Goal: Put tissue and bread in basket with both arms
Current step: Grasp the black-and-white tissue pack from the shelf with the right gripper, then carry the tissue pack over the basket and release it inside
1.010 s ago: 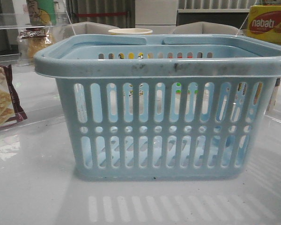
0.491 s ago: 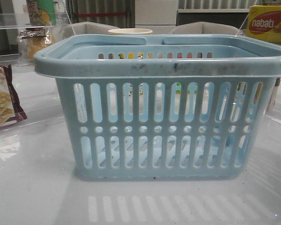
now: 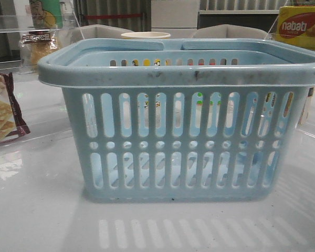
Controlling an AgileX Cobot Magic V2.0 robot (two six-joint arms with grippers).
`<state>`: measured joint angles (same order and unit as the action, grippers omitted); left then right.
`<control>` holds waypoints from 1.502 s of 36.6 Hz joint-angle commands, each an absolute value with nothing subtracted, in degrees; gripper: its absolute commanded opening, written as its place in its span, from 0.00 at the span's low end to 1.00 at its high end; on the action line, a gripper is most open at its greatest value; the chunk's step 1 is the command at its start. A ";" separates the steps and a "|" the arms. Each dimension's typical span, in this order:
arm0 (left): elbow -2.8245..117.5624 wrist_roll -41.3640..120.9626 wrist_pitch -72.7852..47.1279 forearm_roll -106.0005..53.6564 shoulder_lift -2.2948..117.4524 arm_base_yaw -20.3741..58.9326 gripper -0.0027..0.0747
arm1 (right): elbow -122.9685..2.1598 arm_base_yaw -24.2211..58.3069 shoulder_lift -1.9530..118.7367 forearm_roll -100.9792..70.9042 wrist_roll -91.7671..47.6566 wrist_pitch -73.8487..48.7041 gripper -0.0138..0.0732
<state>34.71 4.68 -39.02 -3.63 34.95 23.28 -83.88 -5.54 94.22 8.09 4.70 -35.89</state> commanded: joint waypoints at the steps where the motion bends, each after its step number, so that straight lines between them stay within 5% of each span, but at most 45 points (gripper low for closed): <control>1: 36.56 4.82 -34.94 -4.23 35.38 23.78 0.74 | -86.11 -1.77 86.56 8.19 4.06 -34.37 0.31; 24: 36.56 4.82 -34.94 -4.23 35.38 23.78 0.74 | -83.10 29.32 85.15 4.77 4.06 -42.38 0.31; 28: 36.56 4.82 -34.94 -4.23 35.38 23.78 0.74 | -83.10 30.24 88.00 3.63 4.06 -42.97 0.43; 33: 36.56 4.82 -34.94 -4.23 35.38 23.78 0.74 | -83.19 30.24 90.69 3.62 4.06 -42.07 0.74; 36: 36.56 4.82 -34.94 -4.23 35.38 23.78 0.74 | -83.23 30.24 90.82 4.19 4.06 -41.96 0.85; 55: 36.56 4.82 -34.94 -4.23 35.38 23.78 0.74 | -72.16 30.24 71.38 4.31 4.01 -39.54 0.86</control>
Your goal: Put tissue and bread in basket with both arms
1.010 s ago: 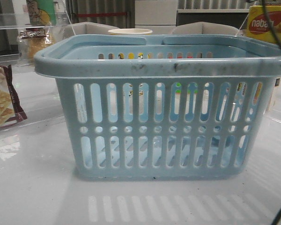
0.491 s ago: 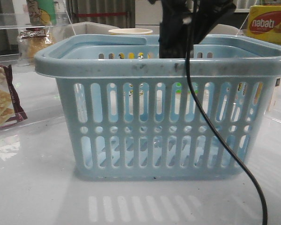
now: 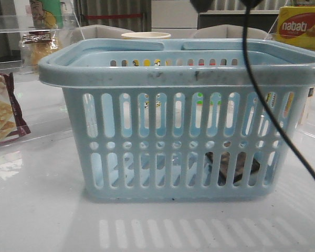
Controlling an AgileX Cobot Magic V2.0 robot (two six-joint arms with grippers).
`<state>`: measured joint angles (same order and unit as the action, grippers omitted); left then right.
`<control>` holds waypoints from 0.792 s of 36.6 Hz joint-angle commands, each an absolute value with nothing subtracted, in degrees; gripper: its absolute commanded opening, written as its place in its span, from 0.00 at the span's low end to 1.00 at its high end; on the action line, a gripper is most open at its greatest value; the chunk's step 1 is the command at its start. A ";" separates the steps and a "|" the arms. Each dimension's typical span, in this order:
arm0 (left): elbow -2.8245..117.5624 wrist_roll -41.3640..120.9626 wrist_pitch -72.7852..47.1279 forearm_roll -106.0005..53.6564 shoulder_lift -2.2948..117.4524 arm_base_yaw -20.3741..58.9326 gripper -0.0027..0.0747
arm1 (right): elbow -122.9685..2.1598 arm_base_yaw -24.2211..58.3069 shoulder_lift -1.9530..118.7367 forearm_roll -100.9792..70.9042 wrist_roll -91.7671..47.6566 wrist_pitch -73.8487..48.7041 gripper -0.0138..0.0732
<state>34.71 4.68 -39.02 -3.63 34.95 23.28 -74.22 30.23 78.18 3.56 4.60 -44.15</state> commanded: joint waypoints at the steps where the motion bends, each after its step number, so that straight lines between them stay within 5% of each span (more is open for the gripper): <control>1: 36.56 4.82 -34.94 -4.23 35.38 23.78 0.74 | -70.61 30.24 70.05 4.31 4.01 -39.06 0.86; 29: 36.56 4.82 -34.39 -4.23 35.38 23.78 0.74 | -40.54 30.24 35.40 5.55 4.01 -30.12 0.86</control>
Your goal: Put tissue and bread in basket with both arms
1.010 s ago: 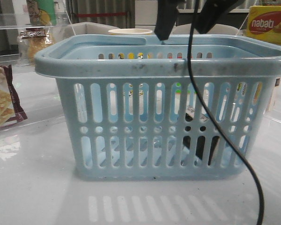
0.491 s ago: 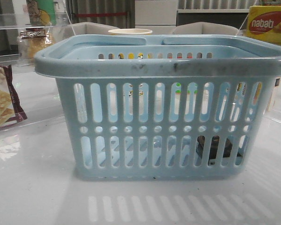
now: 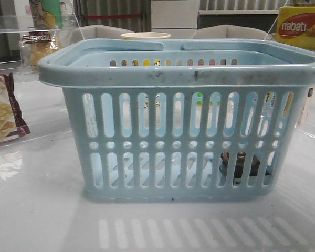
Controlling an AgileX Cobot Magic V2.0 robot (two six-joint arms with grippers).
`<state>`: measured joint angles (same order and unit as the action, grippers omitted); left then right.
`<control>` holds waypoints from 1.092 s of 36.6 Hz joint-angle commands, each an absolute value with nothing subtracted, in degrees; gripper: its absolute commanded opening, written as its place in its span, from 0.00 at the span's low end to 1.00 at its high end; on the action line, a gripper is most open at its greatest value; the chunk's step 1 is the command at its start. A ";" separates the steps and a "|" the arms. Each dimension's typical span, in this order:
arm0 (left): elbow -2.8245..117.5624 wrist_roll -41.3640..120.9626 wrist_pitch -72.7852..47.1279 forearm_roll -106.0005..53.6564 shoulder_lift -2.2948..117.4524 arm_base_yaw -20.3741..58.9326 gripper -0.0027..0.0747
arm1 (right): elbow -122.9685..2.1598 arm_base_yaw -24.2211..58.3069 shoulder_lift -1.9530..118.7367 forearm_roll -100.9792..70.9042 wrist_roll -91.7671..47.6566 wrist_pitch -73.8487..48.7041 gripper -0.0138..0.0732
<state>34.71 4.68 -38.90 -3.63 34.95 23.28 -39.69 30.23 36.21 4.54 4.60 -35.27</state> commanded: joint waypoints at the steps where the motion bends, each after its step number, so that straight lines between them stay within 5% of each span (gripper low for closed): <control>1: 36.56 4.82 -33.85 -4.23 35.38 23.78 0.74 | -40.45 30.24 35.35 5.55 4.01 -30.28 0.86; 14: 38.48 4.71 -29.23 -4.61 39.86 22.24 0.82 | -40.45 30.24 35.41 5.55 4.01 -30.71 0.86; 19: 42.74 4.71 -29.36 -4.43 47.47 19.65 0.92 | -40.45 30.24 35.41 5.55 4.01 -30.71 0.86; 40: 70.23 4.81 -28.01 -2.93 84.50 9.42 0.92 | -40.45 30.24 35.41 5.55 4.01 -30.71 0.86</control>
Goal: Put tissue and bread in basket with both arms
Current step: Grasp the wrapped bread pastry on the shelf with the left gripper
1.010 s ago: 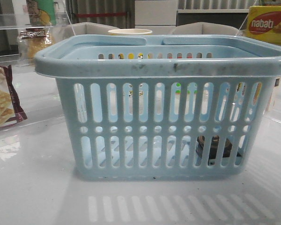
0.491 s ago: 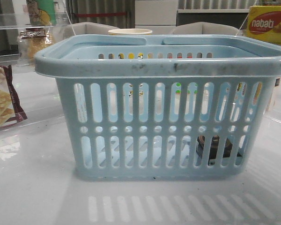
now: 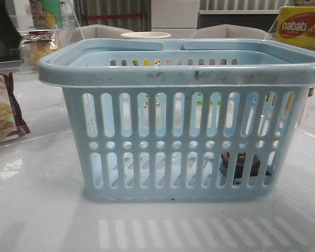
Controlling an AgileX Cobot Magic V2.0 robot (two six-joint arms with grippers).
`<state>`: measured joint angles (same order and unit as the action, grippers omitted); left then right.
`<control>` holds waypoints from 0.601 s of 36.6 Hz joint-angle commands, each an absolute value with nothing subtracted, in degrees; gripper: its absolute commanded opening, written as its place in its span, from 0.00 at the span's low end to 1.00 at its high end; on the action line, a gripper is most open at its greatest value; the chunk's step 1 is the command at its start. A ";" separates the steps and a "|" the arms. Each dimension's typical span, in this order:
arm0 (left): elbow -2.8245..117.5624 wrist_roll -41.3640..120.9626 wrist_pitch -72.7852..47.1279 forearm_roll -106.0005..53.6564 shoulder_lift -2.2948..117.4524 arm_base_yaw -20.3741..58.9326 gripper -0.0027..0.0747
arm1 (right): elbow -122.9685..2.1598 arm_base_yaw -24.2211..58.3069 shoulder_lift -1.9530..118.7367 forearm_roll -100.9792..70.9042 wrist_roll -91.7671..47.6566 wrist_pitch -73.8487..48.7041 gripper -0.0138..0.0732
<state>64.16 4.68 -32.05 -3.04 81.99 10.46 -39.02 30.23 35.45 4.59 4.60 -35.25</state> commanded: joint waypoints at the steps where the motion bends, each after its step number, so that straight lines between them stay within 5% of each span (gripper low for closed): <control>1: 72.16 4.81 -27.91 -2.93 85.82 9.05 0.92 | -40.45 30.24 35.41 5.55 4.01 -30.71 0.86; 22: 99.86 4.81 -22.27 -3.05 111.60 5.78 0.92 | -40.45 30.24 35.41 5.55 4.01 -30.71 0.86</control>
